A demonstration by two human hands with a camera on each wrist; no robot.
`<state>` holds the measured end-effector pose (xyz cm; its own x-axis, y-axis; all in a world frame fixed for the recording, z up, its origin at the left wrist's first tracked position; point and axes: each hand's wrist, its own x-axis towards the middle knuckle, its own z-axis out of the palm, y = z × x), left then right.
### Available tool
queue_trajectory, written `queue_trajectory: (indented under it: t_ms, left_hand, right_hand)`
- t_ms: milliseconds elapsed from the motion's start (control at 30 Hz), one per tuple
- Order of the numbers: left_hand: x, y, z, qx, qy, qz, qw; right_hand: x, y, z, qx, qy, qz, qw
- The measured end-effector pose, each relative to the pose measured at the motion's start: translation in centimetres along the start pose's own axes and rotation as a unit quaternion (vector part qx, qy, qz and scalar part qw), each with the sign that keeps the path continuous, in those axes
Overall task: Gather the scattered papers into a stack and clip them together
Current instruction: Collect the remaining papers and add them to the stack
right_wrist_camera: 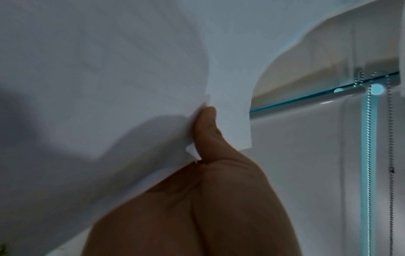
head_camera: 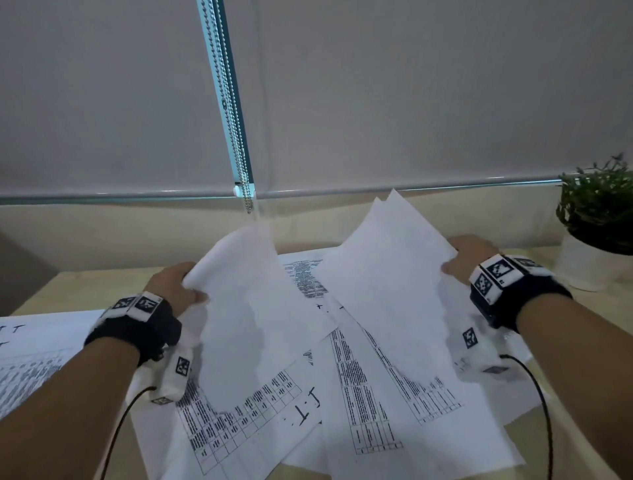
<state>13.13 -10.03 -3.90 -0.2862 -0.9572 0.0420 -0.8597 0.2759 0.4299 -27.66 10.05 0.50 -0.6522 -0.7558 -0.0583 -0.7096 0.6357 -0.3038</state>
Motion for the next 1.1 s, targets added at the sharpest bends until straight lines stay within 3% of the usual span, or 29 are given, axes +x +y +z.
queue_trajectory:
  t_ms: [167, 267, 333, 400, 467, 533, 567, 633, 733, 767, 833, 900, 933, 967, 1100]
  left_hand:
    - [-2.3, 4.3, -2.9, -0.182, -0.063, 0.09, 0.977]
    - [-3.3, 7.2, -2.6, -0.237, -0.093, 0.112, 0.961]
    - [-3.8, 9.0, -1.9, -0.276, -0.08, 0.115, 0.951]
    - [-4.3, 10.7, -1.3, -0.294, -0.063, 0.121, 0.946]
    - [-4.6, 12.0, -0.6, -0.294, -0.055, 0.122, 0.946]
    - [-4.8, 12.9, 0.1, -0.294, -0.052, 0.107, 0.948]
    - [-4.9, 13.3, 0.4, -0.281, -0.043, 0.096, 0.954]
    - [-5.1, 14.0, 1.0, -0.219, 0.011, 0.057, 0.974]
    - [-6.9, 15.7, 1.0, -0.182, 0.135, 0.048, 0.973]
    - [-7.8, 16.5, 0.8, -0.237, 0.125, 0.056, 0.962]
    - [-9.9, 18.3, 0.4, -0.397, 0.004, 0.079, 0.915]
    - [-11.9, 19.9, 0.3, -0.528, -0.148, 0.107, 0.83]
    - [-12.2, 20.3, 0.6, -0.567, -0.172, 0.112, 0.798]
    - [-12.3, 20.5, 0.7, -0.589, -0.157, 0.109, 0.785]
    - [-11.0, 18.5, 0.7, -0.618, -0.031, 0.013, 0.786]
  right_hand:
    - [-2.1, -2.1, -0.1, 0.149, 0.016, -0.066, 0.987]
    - [-3.9, -4.3, 0.7, 0.288, -0.025, -0.106, 0.951]
    - [-5.5, -5.7, 1.2, 0.416, -0.052, -0.127, 0.899]
    - [-7.3, -6.7, 1.2, 0.562, -0.09, -0.119, 0.814]
    - [-8.8, -6.9, 1.1, 0.604, -0.123, -0.138, 0.775]
    - [-9.8, -6.7, 1.1, 0.57, -0.118, -0.171, 0.795]
    - [-9.9, -6.4, 1.0, 0.522, -0.09, -0.187, 0.827]
    - [-10.0, -5.9, 0.6, 0.406, 0.011, -0.21, 0.889]
    - [-10.7, -5.8, -0.8, 0.311, 0.157, -0.227, 0.909]
    - [-11.1, -6.1, -1.1, 0.273, 0.198, -0.238, 0.911]
    - [-12.1, -7.3, -1.1, 0.191, 0.232, -0.269, 0.915]
    - [-13.6, -8.9, -0.1, 0.142, 0.186, -0.31, 0.921]
    - [-14.3, -9.6, 0.6, 0.136, 0.14, -0.335, 0.922]
    - [-14.9, -10.0, 1.3, 0.141, 0.092, -0.361, 0.917]
    - [-15.3, -9.3, 1.8, 0.162, -0.066, -0.411, 0.895]
